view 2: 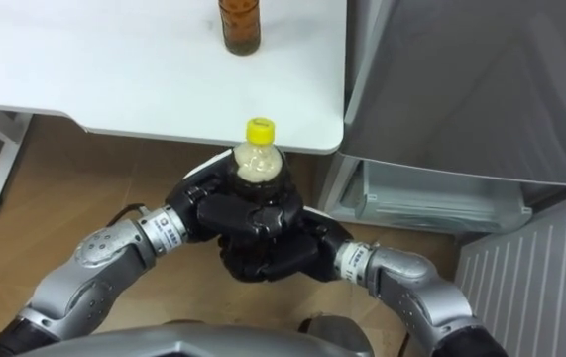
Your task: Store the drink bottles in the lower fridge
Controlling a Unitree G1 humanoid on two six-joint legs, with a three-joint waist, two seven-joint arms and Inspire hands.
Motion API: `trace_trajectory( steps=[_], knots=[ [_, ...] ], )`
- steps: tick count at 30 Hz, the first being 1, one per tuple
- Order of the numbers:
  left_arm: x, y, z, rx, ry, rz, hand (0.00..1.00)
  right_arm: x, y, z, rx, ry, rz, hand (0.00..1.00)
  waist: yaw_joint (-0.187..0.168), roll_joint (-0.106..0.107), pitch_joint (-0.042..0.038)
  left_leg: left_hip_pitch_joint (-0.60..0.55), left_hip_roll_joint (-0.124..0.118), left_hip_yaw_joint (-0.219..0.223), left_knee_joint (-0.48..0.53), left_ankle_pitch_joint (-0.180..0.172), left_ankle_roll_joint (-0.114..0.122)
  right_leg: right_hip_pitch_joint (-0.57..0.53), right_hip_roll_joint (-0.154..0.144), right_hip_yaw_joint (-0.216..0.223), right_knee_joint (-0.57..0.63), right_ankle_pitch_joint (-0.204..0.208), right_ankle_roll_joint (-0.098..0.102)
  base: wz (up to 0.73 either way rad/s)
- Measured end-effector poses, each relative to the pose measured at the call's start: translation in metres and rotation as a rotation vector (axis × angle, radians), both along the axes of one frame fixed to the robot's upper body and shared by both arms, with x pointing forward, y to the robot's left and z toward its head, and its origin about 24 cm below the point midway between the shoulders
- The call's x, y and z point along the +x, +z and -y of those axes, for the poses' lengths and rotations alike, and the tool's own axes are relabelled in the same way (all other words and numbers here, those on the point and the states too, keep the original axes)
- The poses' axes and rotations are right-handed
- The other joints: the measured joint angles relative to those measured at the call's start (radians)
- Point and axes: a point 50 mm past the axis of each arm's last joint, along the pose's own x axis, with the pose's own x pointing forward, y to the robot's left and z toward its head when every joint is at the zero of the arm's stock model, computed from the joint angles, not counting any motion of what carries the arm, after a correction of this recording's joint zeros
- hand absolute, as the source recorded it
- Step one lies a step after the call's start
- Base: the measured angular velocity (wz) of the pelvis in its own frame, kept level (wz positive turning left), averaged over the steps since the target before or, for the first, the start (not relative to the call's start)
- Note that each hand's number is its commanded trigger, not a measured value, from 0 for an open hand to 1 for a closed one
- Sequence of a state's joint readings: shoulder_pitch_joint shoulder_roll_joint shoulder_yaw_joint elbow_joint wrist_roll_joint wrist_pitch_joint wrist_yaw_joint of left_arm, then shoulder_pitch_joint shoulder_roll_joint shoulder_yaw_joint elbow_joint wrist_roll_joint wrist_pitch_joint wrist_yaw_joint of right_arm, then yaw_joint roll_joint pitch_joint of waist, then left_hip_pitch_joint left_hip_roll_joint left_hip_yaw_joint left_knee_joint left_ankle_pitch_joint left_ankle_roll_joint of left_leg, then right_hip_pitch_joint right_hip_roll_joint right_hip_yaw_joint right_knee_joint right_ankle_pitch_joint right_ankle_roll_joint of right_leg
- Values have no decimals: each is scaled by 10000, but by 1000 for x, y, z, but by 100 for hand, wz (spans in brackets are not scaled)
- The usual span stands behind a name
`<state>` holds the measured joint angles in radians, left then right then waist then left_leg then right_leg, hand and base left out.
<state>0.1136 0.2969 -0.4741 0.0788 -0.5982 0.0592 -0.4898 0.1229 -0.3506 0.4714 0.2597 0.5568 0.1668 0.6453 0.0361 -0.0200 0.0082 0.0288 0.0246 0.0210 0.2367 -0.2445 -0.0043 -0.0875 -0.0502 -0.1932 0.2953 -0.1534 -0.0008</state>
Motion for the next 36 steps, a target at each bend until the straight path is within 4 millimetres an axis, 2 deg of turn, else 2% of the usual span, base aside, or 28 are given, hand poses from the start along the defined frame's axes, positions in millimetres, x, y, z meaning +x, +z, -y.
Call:
trace_trajectory(
  steps=[2,3,4,5,15,20,29,36],
  knots=[
    [1,2,1,-244,-14,-8,100,-1,0,-2,228,-77,-109,100,0,-2,1,1,-2,13,2,0,0,-1,-4,6,-1,0,0,0],
    [2,2,1,-251,-47,18,94,-1,0,-2,246,-84,-117,100,-1,-5,3,1,-2,16,3,0,0,-1,-5,7,-1,0,1,0],
    [2,2,1,-265,-87,28,20,-1,0,-2,291,-70,-136,100,0,-12,6,3,-2,17,5,0,0,-1,-4,6,-1,-1,1,0],
    [1,2,1,-269,-96,17,0,-2,0,-3,305,-33,-154,100,-1,-15,9,2,-2,20,6,0,0,-3,-5,7,-2,-1,1,0],
    [-1,2,4,-789,-175,-280,0,-3,-1,-5,336,36,-243,100,-1,-19,35,0,-1,22,-12,0,0,-17,0,7,-13,-6,9,0],
    [-3,-2,2,-932,-105,-600,0,-5,-2,-5,261,112,-300,100,-35,-44,66,-16,-4,29,-54,0,0,-5,0,19,-12,-17,26,0],
    [-6,-11,-8,-656,-652,-868,0,-11,-6,-7,221,447,-755,100,-67,-63,80,-10,-6,72,-54,1,2,-7,-7,44,-8,-23,35,0],
    [-6,-11,-9,-711,-941,-812,0,-13,-5,-9,566,437,-967,100,-70,-44,83,-17,-6,94,-64,0,3,-7,-11,40,-1,-25,39,0]
  ],
)
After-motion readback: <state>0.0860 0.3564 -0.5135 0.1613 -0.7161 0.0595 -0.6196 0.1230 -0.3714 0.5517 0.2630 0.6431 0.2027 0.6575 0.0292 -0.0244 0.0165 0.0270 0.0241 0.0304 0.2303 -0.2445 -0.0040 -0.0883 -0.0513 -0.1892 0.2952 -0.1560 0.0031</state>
